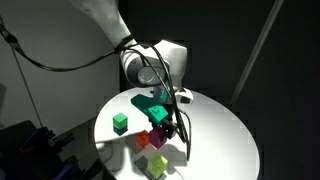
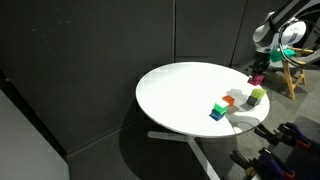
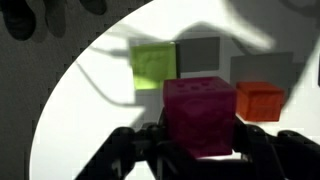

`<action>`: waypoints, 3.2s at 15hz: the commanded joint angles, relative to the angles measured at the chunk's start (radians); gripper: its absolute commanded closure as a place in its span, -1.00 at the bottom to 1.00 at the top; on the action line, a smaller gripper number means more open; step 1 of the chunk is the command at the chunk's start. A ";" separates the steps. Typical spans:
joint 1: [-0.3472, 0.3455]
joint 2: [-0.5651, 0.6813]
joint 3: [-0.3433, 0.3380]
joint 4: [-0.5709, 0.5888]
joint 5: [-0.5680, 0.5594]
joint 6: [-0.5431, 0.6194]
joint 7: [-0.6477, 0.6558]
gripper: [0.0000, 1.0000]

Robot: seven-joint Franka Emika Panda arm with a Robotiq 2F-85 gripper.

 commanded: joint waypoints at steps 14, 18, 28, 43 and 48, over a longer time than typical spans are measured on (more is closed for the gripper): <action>0.066 -0.096 0.061 -0.175 -0.036 0.072 0.034 0.43; 0.073 -0.084 0.063 -0.162 -0.036 0.066 0.052 0.43; 0.099 -0.037 0.065 -0.115 -0.040 0.057 0.114 0.43; 0.116 0.072 0.071 0.029 -0.031 0.024 0.234 0.43; 0.105 0.067 0.080 0.000 -0.023 0.052 0.204 -0.07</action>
